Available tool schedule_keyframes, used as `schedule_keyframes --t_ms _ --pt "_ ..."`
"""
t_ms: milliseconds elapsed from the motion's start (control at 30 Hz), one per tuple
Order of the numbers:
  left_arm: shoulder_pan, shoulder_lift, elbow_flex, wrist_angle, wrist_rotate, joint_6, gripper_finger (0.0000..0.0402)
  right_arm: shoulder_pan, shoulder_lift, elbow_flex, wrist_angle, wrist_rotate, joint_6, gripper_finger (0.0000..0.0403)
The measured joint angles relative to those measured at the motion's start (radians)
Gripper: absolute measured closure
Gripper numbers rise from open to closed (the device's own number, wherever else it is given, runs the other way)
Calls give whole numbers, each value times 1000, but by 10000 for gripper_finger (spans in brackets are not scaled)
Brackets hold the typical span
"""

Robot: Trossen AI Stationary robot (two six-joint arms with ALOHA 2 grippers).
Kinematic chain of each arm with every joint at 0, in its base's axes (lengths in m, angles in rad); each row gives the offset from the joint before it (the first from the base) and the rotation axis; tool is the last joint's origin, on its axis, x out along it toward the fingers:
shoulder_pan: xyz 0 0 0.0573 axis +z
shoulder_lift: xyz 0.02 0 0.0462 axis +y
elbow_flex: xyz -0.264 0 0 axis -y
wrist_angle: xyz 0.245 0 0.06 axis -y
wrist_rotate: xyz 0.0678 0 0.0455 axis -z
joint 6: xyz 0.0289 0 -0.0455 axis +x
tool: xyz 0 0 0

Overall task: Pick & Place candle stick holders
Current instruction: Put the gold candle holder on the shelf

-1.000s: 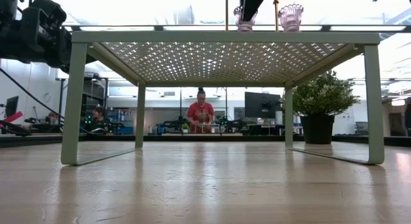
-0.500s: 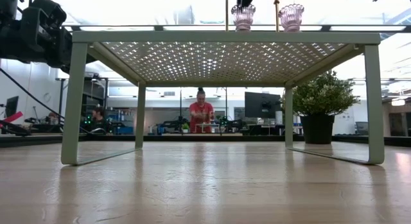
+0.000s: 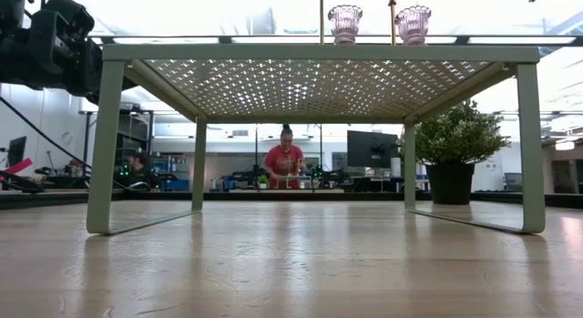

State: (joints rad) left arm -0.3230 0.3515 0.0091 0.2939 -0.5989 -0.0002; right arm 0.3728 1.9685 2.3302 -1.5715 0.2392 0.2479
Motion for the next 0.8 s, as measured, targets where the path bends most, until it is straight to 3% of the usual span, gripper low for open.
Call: schedule_keyframes --t_ms 500,800 --pt "0 0 0 0 0 0 389 196 -84 -1 1 6 68 282" --pt "0 0 0 0 0 0 389 388 -85 -8 32 135 118 387"
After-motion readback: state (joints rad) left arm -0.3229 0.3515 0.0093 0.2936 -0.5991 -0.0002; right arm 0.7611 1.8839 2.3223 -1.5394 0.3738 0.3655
